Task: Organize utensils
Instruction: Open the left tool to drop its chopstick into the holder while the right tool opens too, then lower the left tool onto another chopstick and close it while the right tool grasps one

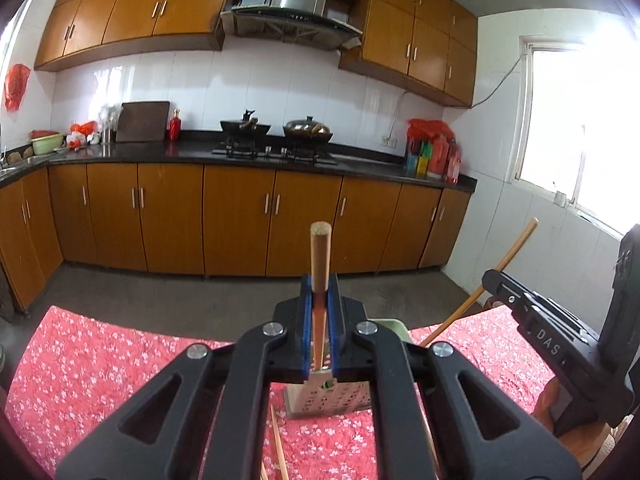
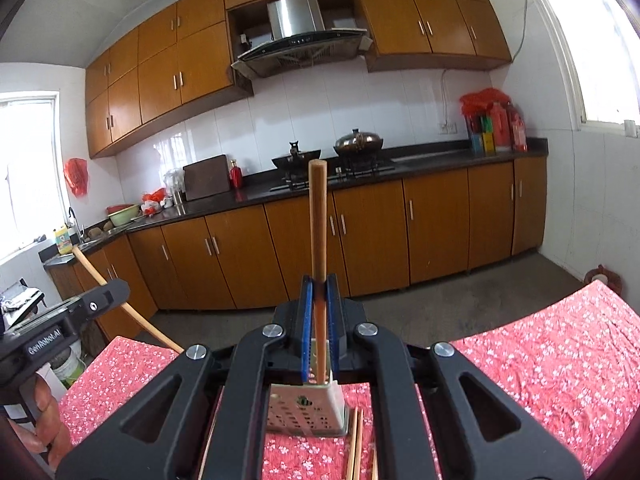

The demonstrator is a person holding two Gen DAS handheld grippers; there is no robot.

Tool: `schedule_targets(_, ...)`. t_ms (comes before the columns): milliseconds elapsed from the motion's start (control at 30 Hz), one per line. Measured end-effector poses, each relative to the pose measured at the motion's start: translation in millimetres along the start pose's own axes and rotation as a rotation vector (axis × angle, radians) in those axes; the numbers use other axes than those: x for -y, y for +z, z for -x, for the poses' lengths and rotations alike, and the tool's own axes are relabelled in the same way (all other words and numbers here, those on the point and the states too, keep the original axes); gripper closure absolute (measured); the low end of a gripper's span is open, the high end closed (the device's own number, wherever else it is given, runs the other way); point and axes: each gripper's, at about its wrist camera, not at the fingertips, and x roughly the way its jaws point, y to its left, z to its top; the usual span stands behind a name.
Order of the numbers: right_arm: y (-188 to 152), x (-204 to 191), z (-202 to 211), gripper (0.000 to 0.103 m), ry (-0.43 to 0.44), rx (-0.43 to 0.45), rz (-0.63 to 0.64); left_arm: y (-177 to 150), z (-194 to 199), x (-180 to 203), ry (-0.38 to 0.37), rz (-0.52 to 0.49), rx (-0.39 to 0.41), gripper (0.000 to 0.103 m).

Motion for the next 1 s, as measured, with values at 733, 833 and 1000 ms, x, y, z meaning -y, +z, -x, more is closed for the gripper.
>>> schedule_targets(733,-106,72,27,0.074,-0.156,-0.354,-0.081,-84,76,-77,0.236,0.088,-0.109,0.065)
schedule_targets(833,-146,70,13,0.086,-0.137,-0.483,-0.078,-121,66,-91,0.243,0.12,-0.22,0.065)
schedule_targets(1000,-175,57,9,0.086,-0.103,-0.551,-0.059,-173,59,-99,0.208,0.153,-0.344,0.065)
